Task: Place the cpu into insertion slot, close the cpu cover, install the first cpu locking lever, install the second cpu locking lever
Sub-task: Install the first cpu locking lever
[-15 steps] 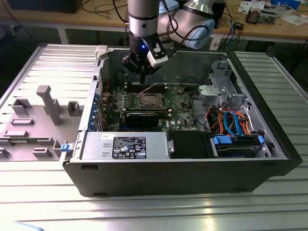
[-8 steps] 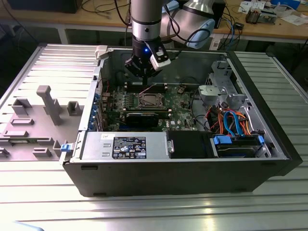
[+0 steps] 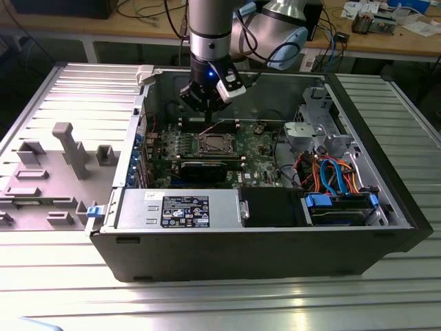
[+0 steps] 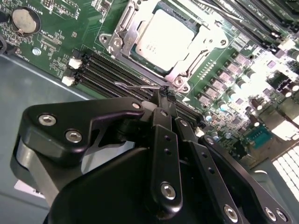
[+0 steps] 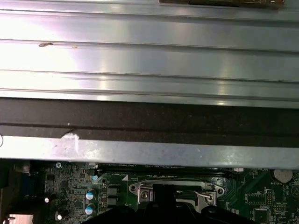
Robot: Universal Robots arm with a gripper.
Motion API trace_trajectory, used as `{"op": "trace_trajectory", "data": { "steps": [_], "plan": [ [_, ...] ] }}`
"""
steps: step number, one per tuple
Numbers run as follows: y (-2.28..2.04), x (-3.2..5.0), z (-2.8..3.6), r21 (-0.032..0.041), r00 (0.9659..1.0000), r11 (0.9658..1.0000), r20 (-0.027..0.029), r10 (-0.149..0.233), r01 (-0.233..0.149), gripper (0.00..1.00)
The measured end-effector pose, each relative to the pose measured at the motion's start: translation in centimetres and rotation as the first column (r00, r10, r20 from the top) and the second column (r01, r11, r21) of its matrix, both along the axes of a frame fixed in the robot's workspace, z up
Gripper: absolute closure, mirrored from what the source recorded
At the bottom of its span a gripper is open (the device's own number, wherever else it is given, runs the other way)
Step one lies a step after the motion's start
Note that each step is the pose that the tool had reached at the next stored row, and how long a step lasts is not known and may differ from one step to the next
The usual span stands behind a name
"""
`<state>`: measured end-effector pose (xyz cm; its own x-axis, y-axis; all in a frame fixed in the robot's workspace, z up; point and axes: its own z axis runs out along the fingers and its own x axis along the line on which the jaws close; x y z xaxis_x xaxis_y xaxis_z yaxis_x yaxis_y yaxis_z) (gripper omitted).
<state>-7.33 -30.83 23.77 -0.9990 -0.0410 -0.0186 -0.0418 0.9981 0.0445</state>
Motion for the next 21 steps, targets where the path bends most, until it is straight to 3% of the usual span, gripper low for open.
{"op": "trace_trajectory", "data": {
  "steps": [6,21],
  "plan": [
    [0.24,0.45,-0.64,0.0,1.0,1.0,-0.0007,0.0,0.0,0.89],
    [0.66,1.86,-1.16,-0.0009,1.0,1.0,-0.0012,0.0,0.0,0.89]
  ]
}}
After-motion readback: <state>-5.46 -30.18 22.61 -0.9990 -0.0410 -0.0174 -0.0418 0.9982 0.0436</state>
